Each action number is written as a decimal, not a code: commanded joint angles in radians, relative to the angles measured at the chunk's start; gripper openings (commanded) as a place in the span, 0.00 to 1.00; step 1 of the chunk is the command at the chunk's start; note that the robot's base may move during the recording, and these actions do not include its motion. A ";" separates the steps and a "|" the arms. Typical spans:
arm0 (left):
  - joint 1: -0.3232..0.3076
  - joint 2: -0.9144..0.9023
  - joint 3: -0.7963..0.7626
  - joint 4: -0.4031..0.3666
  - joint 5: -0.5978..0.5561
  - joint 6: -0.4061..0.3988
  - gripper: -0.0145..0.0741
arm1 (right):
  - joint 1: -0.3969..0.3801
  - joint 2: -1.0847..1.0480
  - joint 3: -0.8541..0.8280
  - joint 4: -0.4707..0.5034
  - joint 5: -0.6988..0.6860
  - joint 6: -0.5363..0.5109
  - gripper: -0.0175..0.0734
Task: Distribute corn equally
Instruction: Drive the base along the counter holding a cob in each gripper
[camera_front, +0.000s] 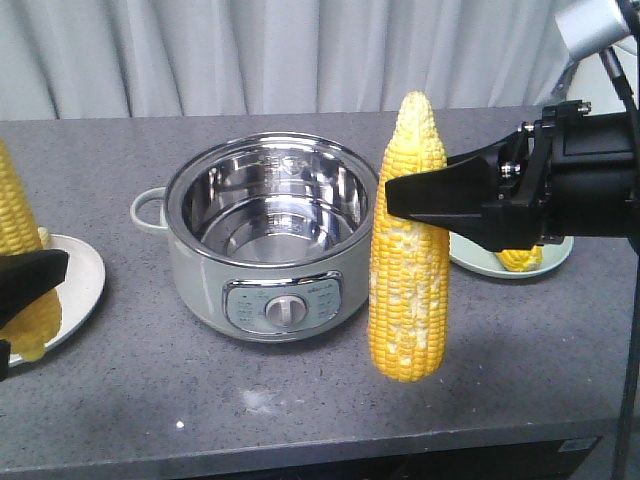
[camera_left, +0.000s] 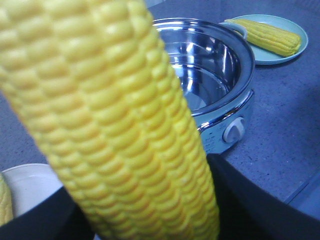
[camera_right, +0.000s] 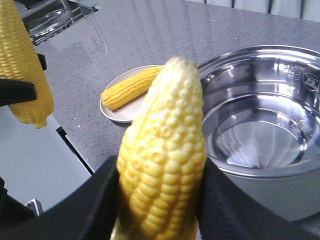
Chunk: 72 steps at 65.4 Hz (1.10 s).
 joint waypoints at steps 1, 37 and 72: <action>-0.005 -0.005 -0.027 0.006 -0.068 0.001 0.51 | -0.001 -0.022 -0.025 0.060 -0.023 -0.009 0.43; -0.005 -0.005 -0.027 0.006 -0.068 0.001 0.51 | -0.001 -0.022 -0.025 0.060 -0.023 -0.009 0.43; -0.005 -0.005 -0.027 0.006 -0.068 0.001 0.51 | -0.001 -0.022 -0.025 0.060 -0.023 -0.009 0.43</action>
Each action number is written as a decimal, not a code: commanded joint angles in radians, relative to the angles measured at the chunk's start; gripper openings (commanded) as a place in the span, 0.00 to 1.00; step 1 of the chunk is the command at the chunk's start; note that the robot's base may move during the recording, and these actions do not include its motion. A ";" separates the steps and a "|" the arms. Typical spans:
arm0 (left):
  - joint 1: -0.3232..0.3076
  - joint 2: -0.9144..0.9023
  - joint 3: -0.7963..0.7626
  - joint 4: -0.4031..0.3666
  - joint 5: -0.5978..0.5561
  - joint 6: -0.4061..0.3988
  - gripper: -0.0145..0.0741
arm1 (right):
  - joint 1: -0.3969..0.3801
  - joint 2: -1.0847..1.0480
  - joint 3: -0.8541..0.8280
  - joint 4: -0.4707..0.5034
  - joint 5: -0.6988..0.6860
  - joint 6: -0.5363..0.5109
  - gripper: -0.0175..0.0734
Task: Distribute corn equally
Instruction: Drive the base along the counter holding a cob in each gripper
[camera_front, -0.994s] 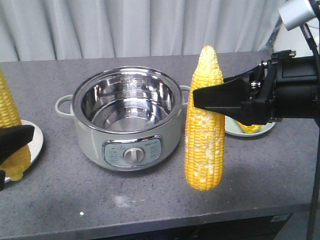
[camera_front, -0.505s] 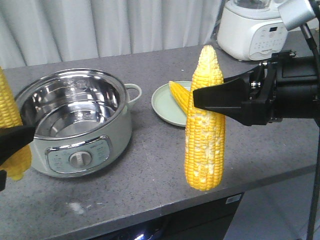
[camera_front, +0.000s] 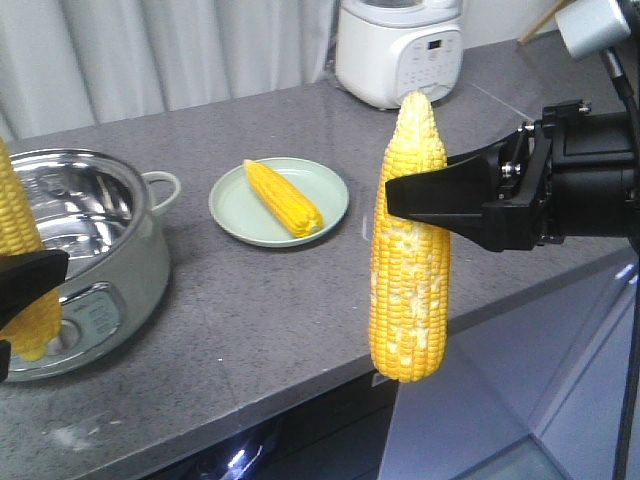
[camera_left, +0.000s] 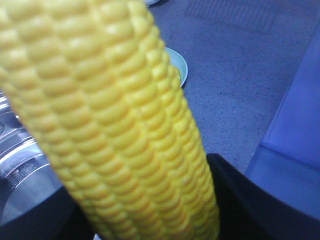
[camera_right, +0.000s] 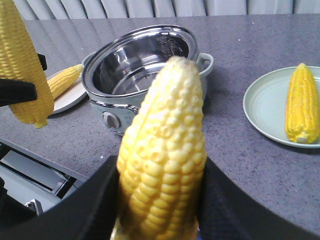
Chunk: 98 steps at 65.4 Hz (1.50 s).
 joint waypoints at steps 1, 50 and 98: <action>-0.005 -0.005 -0.027 0.006 -0.068 0.001 0.51 | -0.001 -0.022 -0.025 0.060 -0.023 -0.008 0.43; -0.005 -0.005 -0.027 0.006 -0.068 0.001 0.51 | -0.001 -0.022 -0.025 0.060 -0.023 -0.008 0.43; -0.005 -0.005 -0.027 0.006 -0.068 0.001 0.51 | -0.001 -0.022 -0.025 0.060 -0.023 -0.008 0.43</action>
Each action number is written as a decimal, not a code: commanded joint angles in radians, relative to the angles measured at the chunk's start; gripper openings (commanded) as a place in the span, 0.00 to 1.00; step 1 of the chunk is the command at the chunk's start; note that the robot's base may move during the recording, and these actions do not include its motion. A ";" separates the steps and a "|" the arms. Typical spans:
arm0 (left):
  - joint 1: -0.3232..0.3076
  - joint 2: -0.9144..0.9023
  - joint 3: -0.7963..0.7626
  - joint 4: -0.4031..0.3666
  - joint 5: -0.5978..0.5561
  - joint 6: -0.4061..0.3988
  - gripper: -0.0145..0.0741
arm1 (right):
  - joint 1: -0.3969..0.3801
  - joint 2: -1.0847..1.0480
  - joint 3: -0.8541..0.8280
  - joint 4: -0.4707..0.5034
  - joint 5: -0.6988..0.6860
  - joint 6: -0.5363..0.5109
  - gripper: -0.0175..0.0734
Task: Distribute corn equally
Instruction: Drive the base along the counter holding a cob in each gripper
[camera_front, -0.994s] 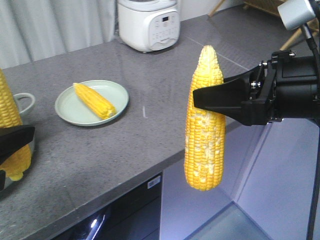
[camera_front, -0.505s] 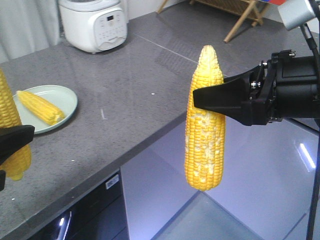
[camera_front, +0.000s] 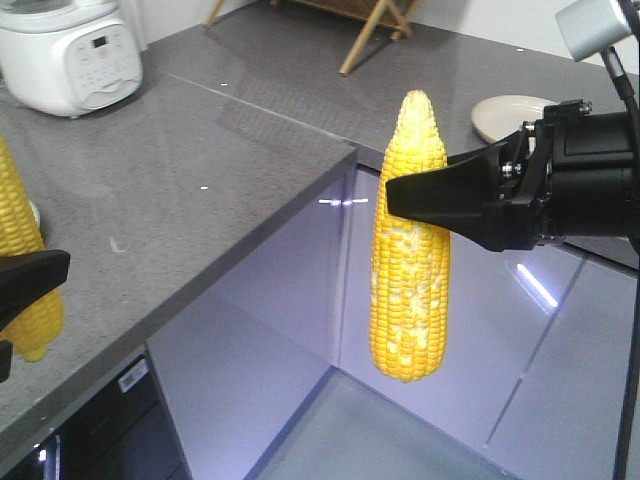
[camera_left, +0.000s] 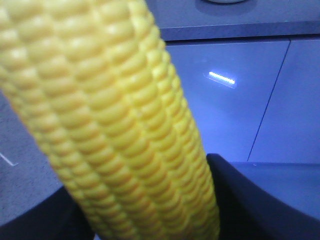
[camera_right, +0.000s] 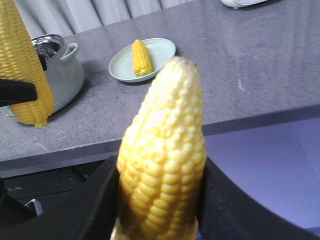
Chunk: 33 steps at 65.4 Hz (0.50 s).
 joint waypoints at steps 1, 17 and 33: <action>-0.005 -0.005 -0.027 0.006 -0.068 0.001 0.51 | -0.001 -0.022 -0.025 0.060 -0.023 -0.008 0.43; -0.005 -0.005 -0.027 0.006 -0.068 0.001 0.51 | -0.001 -0.022 -0.025 0.060 -0.023 -0.008 0.43; -0.005 -0.005 -0.027 0.006 -0.068 0.001 0.51 | -0.001 -0.022 -0.025 0.060 -0.023 -0.008 0.43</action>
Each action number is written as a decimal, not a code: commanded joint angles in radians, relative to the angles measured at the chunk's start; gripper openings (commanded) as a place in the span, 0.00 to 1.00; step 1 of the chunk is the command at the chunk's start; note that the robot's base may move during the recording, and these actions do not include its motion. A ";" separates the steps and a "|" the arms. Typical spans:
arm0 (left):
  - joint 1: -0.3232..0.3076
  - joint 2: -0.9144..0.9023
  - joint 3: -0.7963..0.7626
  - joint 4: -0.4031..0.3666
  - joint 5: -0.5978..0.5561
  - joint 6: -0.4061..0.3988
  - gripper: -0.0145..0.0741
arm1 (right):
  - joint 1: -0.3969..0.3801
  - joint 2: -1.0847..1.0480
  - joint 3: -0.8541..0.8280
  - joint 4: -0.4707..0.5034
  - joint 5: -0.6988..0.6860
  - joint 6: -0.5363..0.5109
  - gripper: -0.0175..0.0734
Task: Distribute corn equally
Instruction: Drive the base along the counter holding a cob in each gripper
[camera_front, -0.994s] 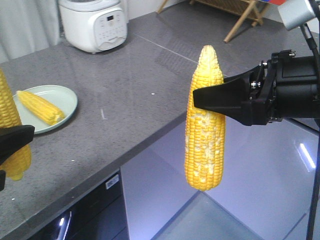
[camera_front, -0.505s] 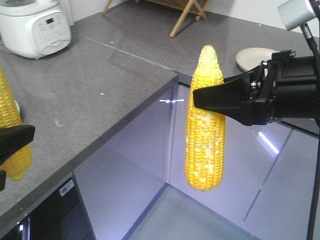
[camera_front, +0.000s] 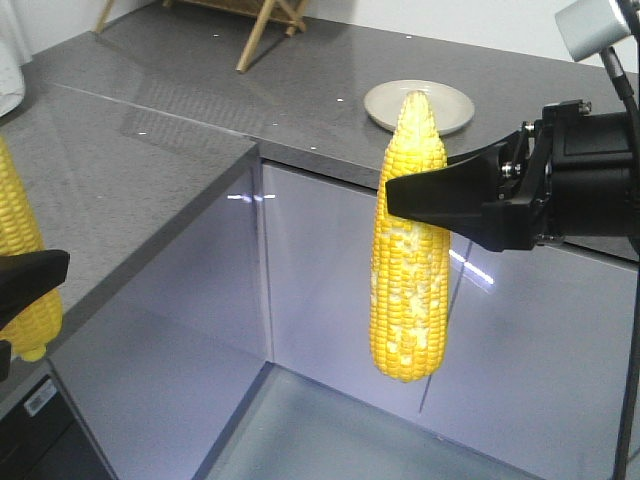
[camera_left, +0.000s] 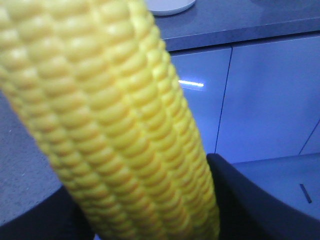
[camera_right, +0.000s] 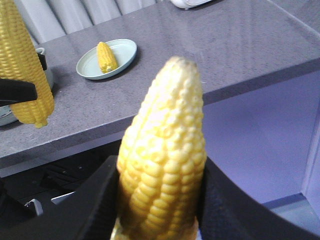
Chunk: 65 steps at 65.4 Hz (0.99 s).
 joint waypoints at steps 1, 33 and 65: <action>-0.005 -0.005 -0.027 0.006 -0.068 0.001 0.51 | -0.001 -0.022 -0.025 0.060 -0.023 -0.008 0.43; -0.005 -0.005 -0.027 0.006 -0.068 0.001 0.51 | -0.001 -0.022 -0.025 0.060 -0.023 -0.008 0.43; -0.005 -0.005 -0.027 0.006 -0.068 0.001 0.51 | -0.001 -0.022 -0.025 0.060 -0.023 -0.008 0.43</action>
